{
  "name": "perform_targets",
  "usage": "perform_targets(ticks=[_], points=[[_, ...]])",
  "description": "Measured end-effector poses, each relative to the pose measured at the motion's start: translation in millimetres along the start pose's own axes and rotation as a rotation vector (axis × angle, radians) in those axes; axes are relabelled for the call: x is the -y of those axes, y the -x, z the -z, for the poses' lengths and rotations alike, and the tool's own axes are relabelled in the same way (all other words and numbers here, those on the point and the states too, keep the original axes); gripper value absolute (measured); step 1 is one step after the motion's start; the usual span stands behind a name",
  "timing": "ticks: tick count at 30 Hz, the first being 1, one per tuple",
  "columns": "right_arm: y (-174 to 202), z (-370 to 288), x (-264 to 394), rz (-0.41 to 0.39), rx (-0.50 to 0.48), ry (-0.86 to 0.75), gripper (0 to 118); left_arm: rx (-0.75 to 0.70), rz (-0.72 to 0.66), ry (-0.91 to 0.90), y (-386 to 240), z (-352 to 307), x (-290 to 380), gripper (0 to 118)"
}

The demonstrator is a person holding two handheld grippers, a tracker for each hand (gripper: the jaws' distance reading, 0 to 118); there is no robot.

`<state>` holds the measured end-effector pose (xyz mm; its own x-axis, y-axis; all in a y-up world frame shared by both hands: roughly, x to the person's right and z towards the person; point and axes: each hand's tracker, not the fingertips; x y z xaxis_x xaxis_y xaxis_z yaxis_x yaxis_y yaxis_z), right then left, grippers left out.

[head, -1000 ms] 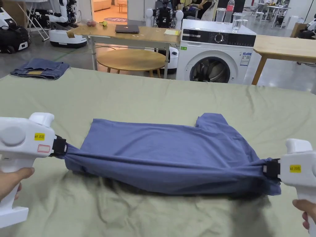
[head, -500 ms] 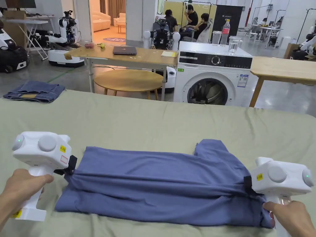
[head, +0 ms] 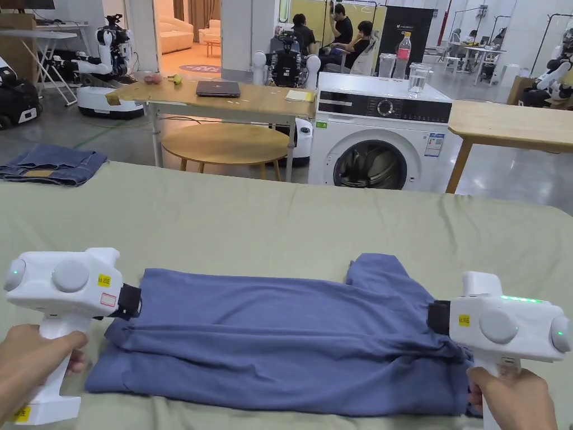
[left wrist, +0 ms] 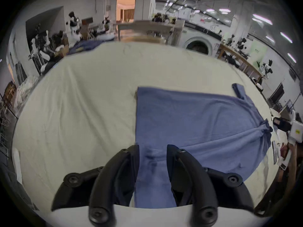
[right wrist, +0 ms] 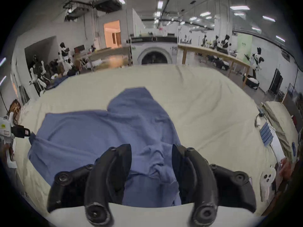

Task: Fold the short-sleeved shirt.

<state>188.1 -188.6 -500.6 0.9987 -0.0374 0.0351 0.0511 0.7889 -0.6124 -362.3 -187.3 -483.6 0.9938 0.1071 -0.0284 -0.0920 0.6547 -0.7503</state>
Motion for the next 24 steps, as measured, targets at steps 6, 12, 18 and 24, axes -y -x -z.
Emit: perform_targets(ticks=[6, 12, 18, 24], points=[[26, -53, 17, 0.033, 0.023, -0.215, 0, -0.001, -0.027, -0.283, -20, -59, 33, 19], [44, -79, 36, 0.015, -0.05, -0.25, 0, -0.035, 0.044, -0.335, -38, -88, 69, 0], [55, -88, 47, -0.021, -0.048, -0.254, 0, -0.031, 0.009, -0.183, -25, -79, 75, 0], [52, -76, 52, -0.046, -0.057, -0.181, 0, -0.003, -0.1, 0.032, 25, -37, 50, 0]])
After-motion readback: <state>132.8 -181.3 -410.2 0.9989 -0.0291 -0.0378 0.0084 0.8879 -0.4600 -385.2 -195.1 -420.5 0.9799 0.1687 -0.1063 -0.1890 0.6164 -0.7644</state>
